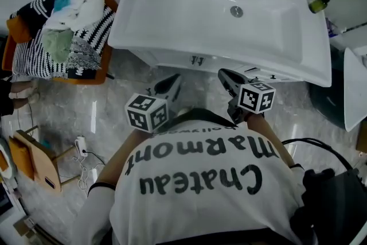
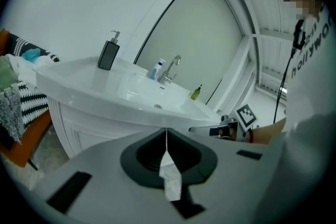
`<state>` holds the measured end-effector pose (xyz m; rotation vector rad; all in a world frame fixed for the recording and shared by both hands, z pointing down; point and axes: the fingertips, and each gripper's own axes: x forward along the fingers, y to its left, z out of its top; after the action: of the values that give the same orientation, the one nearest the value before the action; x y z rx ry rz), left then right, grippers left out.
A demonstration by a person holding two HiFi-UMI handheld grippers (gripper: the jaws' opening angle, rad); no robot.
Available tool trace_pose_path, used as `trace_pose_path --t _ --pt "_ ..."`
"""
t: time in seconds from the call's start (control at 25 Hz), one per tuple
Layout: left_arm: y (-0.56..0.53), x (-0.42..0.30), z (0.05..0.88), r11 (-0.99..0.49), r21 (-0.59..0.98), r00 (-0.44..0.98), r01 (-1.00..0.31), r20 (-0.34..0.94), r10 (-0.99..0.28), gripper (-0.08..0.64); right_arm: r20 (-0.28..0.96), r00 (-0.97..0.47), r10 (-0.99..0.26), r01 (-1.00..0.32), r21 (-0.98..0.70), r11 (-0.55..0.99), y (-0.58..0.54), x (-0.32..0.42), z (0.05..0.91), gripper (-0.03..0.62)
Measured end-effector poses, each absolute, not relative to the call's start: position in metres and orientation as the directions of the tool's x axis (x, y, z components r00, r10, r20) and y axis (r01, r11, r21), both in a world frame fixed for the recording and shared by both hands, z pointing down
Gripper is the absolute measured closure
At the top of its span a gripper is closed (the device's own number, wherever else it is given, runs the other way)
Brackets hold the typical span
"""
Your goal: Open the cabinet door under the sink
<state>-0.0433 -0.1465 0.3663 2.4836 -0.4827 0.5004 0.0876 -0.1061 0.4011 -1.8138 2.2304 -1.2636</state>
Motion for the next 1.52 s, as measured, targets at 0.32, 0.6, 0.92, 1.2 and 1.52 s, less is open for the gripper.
trace_pose_path --t 0.32,0.6,0.92,1.2,1.52 --pt "-0.15 -0.015 0.466 -0.818 0.41 0.847 -0.403 0.506 -0.164 0.406 0.486 -0.45 -0.749 -0.809 -0.577 0.112 -0.131 0.067 0.491 0.464" --pt "-0.174 0.019 0.581 -0.854 0.345 0.794 -0.389 0.596 -0.121 0.388 0.507 -0.409 -0.758 -0.832 -0.549 0.082 -0.159 0.082 0.594 0.472" --pt "-0.199 0.049 0.628 -0.858 0.316 0.768 -0.405 0.627 -0.131 0.39 0.438 -0.447 -0.78 -0.818 -0.552 0.159 -0.186 0.081 0.618 0.474" --pt "-0.189 0.061 0.646 -0.975 0.088 0.693 -0.204 0.716 -0.081 0.394 0.458 -0.466 -0.757 -0.853 -0.46 0.247 -0.19 0.075 0.618 0.514" --pt "-0.182 0.061 0.648 -0.986 0.045 0.686 -0.158 0.723 -0.077 0.396 0.468 -0.455 -0.758 -0.868 -0.422 0.261 -0.185 0.069 0.618 0.514"
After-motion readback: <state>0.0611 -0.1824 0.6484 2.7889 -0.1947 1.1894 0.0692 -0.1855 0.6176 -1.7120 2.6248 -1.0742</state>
